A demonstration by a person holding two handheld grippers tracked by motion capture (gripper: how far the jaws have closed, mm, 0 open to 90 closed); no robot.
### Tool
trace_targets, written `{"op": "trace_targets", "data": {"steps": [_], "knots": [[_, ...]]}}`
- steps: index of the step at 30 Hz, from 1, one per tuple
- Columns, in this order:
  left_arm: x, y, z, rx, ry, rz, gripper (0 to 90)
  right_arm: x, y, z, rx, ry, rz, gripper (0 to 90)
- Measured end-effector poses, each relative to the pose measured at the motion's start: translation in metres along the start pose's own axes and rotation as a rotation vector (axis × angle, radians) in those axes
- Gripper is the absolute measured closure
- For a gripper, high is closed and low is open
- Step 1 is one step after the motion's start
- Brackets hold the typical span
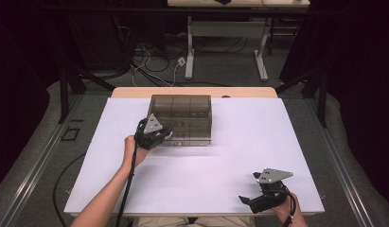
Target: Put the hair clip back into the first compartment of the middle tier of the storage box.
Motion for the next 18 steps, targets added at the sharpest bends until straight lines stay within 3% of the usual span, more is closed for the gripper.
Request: {"op": "trace_targets", "data": {"steps": [18], "knots": [[-0.006,0.0008,0.0084,0.029,-0.055,0.016,89.9,-0.0005,0.0002,0.0004,0.001,-0.006,-0.003,0.6]]}}
Point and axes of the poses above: each handheld gripper's, and its own axes: z roughly forward along the jaws, x roughly out of its top, y roughly to its right, the point moved 7 cm from there along z, roughly forward along the jaws, and after that the axes turned 14 degrees about x, right-handed, at the moved point
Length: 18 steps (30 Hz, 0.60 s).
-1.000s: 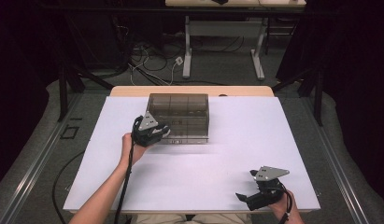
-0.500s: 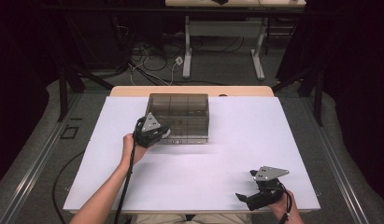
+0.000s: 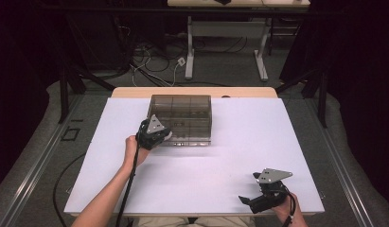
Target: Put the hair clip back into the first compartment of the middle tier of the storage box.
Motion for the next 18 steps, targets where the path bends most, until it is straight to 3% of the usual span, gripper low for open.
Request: {"op": "trace_targets", "data": {"steps": [18], "knots": [[-0.0034,-0.0016,0.0097,0.032,-0.055,-0.031,90.0,-0.0001,-0.0001,0.0,0.002,-0.001,0.001,0.6]]}}
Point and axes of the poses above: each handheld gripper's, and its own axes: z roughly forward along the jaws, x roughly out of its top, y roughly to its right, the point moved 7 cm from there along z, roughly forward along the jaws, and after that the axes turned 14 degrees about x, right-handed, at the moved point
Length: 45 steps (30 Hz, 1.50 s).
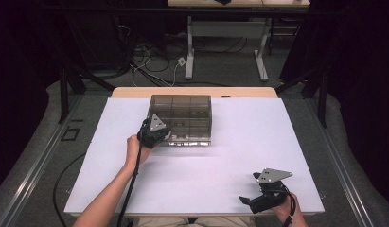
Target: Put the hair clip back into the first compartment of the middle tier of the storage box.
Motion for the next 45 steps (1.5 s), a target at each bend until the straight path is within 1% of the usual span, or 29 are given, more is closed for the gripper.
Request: {"op": "trace_targets", "data": {"steps": [3,5,8,12,15,20,22,24,25,27,29,30,31,32,34,35,36,38,39,40,41,43,44,45], "knots": [[0.0,0.0,0.001,0.002,0.001,0.0,90.0,0.0,0.0,0.0,-0.001,0.001,0.0,0.6],[-0.001,0.001,0.001,0.0,-0.012,0.002,90.0,0.0,0.0,0.0,-0.001,0.0,0.0,0.6],[-0.001,0.003,0.003,0.015,-0.011,0.013,90.0,0.0,-0.001,0.0,-0.002,0.001,0.008,0.6],[-0.002,0.003,0.003,0.016,-0.016,0.009,90.0,0.0,0.0,0.001,0.0,0.0,0.0,0.6],[-0.002,0.004,0.004,0.023,-0.017,0.019,90.0,0.0,0.0,0.0,-0.001,-0.001,0.002,0.6],[-0.002,0.004,0.003,0.021,-0.014,0.013,90.0,0.0,0.0,0.0,-0.001,0.0,-0.001,0.6],[-0.002,0.004,0.003,0.017,-0.003,0.002,90.0,0.0,-0.001,0.0,-0.002,-0.001,0.005,0.6],[-0.001,0.004,0.002,0.015,0.002,-0.01,90.0,0.0,0.0,0.0,-0.001,0.001,-0.002,0.6],[-0.001,0.003,0.002,0.02,0.003,0.002,90.0,0.0,0.0,0.0,-0.001,0.001,-0.002,0.6],[0.0,0.004,0.001,0.024,0.005,0.004,90.0,0.0,0.0,0.0,0.001,-0.003,0.005,0.6],[0.001,0.004,-0.001,0.013,0.016,-0.013,89.6,0.0,0.0,0.0,-0.004,0.0,0.003,0.6],[0.001,0.004,-0.001,0.007,0.021,-0.031,89.2,0.0,0.0,0.0,-0.002,-0.001,-0.002,0.5],[0.002,0.002,-0.002,-0.005,0.03,-0.039,88.3,0.0,0.0,0.0,0.0,0.002,-0.003,0.6],[0.002,0.002,-0.003,-0.026,0.039,-0.058,86.3,0.0,0.0,0.0,-0.001,0.004,0.007,0.6],[0.003,0.001,-0.005,-0.028,0.046,-0.055,83.1,0.0,0.0,-0.001,0.003,-0.001,0.001,0.6],[0.004,0.001,-0.007,-0.028,0.057,-0.067,81.5,0.0,0.0,-0.001,0.0,-0.002,0.005,0.6],[0.005,0.001,-0.008,-0.025,0.058,-0.068,79.8,0.0,0.0,-0.001,0.001,-0.003,0.003,0.6],[0.005,0.0,-0.01,-0.024,0.059,-0.062,77.6,0.0,0.0,-0.001,0.002,-0.002,0.0,0.6],[0.004,0.0,-0.012,-0.027,0.054,-0.065,75.5,0.0,-0.001,-0.001,0.003,0.0,0.008,0.6],[0.004,0.0,-0.013,-0.032,0.052,-0.067,73.1,0.0,0.0,0.0,0.0,0.006,0.001,0.6],[0.003,0.001,-0.015,-0.038,0.045,-0.066,70.8,0.0,0.0,-0.001,0.004,0.0,0.0,0.6],[0.003,0.002,-0.018,-0.042,0.045,-0.061,65.2,0.0,0.0,-0.001,0.004,0.005,-0.001,0.6],[0.003,0.002,-0.02,-0.046,0.037,-0.055,62.3,0.0,0.0,0.0,0.004,0.006,-0.001,0.6],[0.003,0.003,-0.021,-0.041,0.035,-0.053,59.4,0.0,0.0,-0.001,0.002,0.005,0.0,0.6]]}}
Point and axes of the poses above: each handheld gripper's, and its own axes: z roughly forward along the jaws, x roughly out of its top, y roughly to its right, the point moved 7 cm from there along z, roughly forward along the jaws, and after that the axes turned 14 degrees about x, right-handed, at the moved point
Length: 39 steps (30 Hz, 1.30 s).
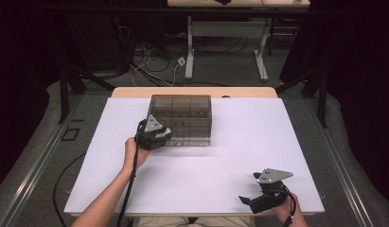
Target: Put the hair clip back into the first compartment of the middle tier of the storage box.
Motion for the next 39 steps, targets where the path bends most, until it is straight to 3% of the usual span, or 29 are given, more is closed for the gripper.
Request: {"op": "trace_targets", "data": {"steps": [9,19,28,39], "knots": [[-0.006,0.003,-0.012,-0.014,-0.01,0.0,43.1,0.0,0.0,0.0,-0.006,0.009,0.002,0.6],[-0.004,0.009,-0.023,-0.023,0.012,-0.017,32.4,0.0,0.0,0.0,-0.005,0.007,0.001,0.6],[-0.011,0.013,-0.028,-0.027,-0.011,-0.026,17.7,0.0,0.0,0.0,-0.004,0.009,-0.002,0.6],[-0.015,0.02,-0.03,-0.023,-0.023,-0.013,7.8,0.0,0.0,0.0,-0.006,0.008,0.005,0.6]]}}
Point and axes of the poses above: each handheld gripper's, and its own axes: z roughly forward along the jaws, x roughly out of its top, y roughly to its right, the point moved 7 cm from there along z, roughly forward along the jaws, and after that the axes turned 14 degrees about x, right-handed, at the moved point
